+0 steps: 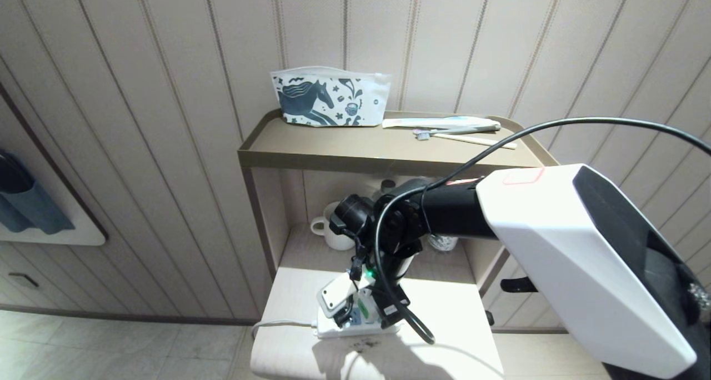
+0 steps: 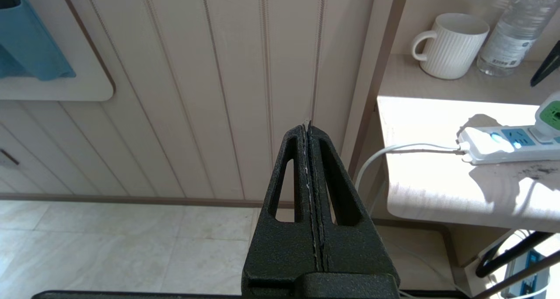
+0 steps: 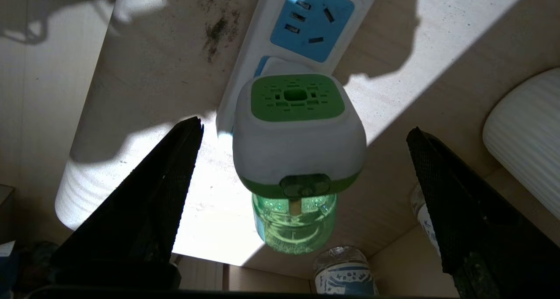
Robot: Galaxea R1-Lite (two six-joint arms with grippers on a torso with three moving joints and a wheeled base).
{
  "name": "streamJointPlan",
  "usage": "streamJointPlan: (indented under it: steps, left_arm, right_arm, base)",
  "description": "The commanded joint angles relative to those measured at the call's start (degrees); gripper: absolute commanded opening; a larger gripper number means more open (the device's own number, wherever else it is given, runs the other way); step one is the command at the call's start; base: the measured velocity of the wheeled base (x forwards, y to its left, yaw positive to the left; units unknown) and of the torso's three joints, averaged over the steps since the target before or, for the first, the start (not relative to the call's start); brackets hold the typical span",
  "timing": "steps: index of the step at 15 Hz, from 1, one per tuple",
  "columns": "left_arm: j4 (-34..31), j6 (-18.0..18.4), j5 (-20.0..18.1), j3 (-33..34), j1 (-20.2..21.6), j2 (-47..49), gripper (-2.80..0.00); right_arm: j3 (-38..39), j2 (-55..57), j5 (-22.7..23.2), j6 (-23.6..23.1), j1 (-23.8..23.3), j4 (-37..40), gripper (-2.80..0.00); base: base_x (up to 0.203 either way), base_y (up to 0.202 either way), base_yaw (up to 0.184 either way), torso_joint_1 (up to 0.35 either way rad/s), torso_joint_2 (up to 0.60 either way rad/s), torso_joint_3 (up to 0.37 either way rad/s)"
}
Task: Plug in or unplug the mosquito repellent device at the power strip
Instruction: Hold the socket with your left hand and unplug it with your right hand
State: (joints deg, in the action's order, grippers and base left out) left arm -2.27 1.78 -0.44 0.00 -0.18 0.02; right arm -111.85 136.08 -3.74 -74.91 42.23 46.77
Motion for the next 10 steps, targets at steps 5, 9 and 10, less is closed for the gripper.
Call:
streamJointPlan:
  steps: [5,9,10]
  left_arm:
    - [0.0,0.0,0.0,0.0,0.0,0.0,-2.80]
    - [0.0,0.0,0.0,0.0,0.0,0.0,-2.80]
    - [0.0,0.0,0.0,0.0,0.0,0.0,-2.80]
  right_arm:
    - [0.1,1.6,0.0,-0.3,-0.7,-0.9,0.00]
    - [0.0,3.0,0.0,0.1,-0.7,-2.2,0.00]
    - [0.0,3.4,-0.1,0.1,-0.7,-2.9,0.00]
  base:
    - [0.000,0.000,0.000,0.000,0.00,0.000]
    - [0.000,0.000,0.000,0.000,0.00,0.000]
    - [0.000,0.000,0.000,0.000,0.00,0.000]
